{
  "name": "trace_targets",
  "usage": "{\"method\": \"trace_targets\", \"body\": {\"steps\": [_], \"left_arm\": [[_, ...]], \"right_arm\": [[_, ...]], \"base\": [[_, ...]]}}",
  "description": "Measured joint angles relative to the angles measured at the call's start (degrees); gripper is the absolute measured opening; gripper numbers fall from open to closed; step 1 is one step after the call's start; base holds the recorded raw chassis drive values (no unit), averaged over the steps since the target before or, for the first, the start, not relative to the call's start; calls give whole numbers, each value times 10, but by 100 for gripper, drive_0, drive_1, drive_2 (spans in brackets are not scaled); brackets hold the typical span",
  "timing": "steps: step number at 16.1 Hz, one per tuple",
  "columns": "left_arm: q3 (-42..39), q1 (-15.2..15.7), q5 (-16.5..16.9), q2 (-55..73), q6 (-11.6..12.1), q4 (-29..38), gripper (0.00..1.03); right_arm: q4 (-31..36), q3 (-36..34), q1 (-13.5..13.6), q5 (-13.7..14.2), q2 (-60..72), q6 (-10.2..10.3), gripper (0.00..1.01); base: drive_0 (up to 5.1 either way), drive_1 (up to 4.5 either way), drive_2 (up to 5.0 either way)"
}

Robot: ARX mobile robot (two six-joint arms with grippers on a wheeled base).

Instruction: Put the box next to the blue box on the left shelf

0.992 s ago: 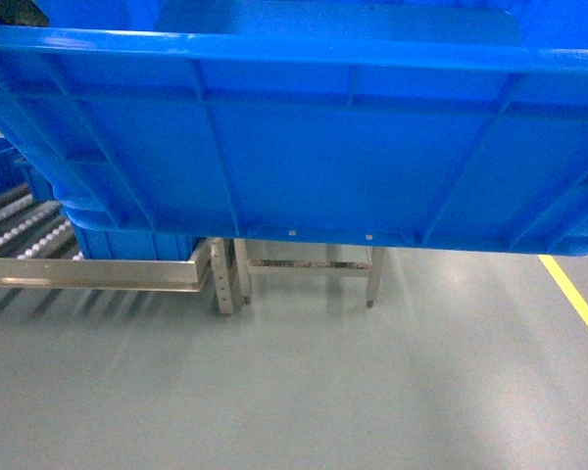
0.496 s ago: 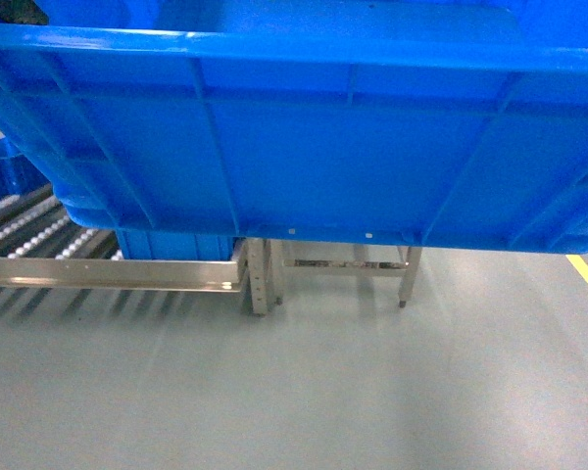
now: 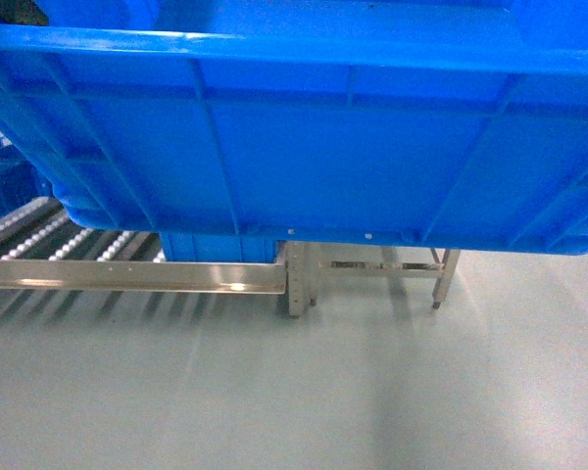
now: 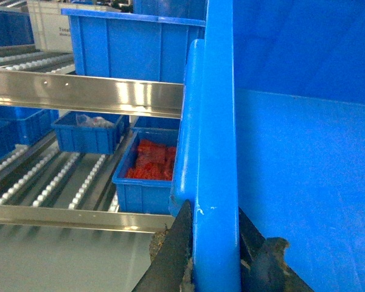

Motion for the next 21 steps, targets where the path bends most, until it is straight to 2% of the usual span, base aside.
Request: {"method": "trace_targets", "body": {"steps": [21], "left_arm": [[0, 0, 0, 0, -1, -1, 9]], "right_arm": [[-1, 0, 0, 0, 0, 0, 9]], "base": [[-494, 251, 251]]}}
